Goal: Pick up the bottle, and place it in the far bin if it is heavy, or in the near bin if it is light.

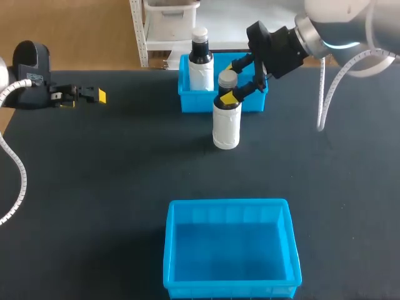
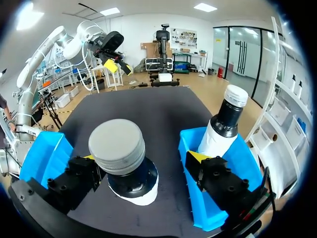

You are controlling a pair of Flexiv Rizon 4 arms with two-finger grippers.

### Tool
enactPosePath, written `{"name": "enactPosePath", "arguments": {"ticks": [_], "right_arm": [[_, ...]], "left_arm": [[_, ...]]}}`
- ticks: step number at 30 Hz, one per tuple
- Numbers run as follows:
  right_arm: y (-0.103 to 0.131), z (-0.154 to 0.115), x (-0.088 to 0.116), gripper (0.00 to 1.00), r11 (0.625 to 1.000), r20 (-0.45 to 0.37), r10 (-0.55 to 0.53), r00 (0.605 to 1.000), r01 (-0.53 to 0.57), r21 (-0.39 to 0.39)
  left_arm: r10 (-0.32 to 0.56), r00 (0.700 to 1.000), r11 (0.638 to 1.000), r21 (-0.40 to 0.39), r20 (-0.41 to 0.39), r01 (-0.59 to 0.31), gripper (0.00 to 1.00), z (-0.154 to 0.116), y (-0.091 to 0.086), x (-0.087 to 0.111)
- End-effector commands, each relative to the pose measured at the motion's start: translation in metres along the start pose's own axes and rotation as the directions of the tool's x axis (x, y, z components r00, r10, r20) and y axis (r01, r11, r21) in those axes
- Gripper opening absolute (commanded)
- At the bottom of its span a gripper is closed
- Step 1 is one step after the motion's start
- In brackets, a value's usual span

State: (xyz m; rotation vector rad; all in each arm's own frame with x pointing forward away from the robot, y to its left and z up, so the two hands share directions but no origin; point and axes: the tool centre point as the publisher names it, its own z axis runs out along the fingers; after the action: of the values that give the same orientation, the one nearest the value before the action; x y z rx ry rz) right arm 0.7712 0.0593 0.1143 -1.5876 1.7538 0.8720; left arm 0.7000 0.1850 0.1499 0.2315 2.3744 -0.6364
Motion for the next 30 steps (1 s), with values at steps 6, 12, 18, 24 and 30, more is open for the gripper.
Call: {"name": "enactPosePath", "arguments": {"ticks": [6, 12, 18, 24, 30], "right_arm": [[-0.0058, 0.0018, -0.0015, 1.00, 1.000, 0.001, 0.000, 1.000, 0.000, -0.004], [-0.0061, 0.0022, -0.0021, 0.69, 1.000, 0.001, -0.001, 1.000, 0.001, -0.006], [-0.0044, 0.0016, -0.0017, 0.47, 1.000, 0.003, 0.000, 1.000, 0.000, -0.006], [-0.0001, 0.0009, -0.0007, 0.47, 1.000, 0.008, 0.001, 1.000, -0.001, -0.010], [0.0030, 0.0015, 0.0010, 0.47, 1.000, 0.008, 0.006, 1.000, -0.006, -0.014]], "left_arm": [[0.000, 1.000, 1.000, 0.000, 0.000, 0.000, 1.00, 0.0000, 0.0000, 0.0000], [0.000, 1.000, 1.000, 0.000, 0.000, 0.000, 1.00, 0.0000, 0.0000, 0.0000], [0.000, 1.000, 1.000, 0.000, 0.000, 0.000, 1.00, 0.0000, 0.0000, 0.0000], [0.000, 1.000, 1.000, 0.000, 0.000, 0.000, 1.00, 0.0000, 0.0000, 0.0000], [0.000, 1.000, 1.000, 0.000, 0.000, 0.000, 1.00, 0.0000, 0.0000, 0.0000]]}}
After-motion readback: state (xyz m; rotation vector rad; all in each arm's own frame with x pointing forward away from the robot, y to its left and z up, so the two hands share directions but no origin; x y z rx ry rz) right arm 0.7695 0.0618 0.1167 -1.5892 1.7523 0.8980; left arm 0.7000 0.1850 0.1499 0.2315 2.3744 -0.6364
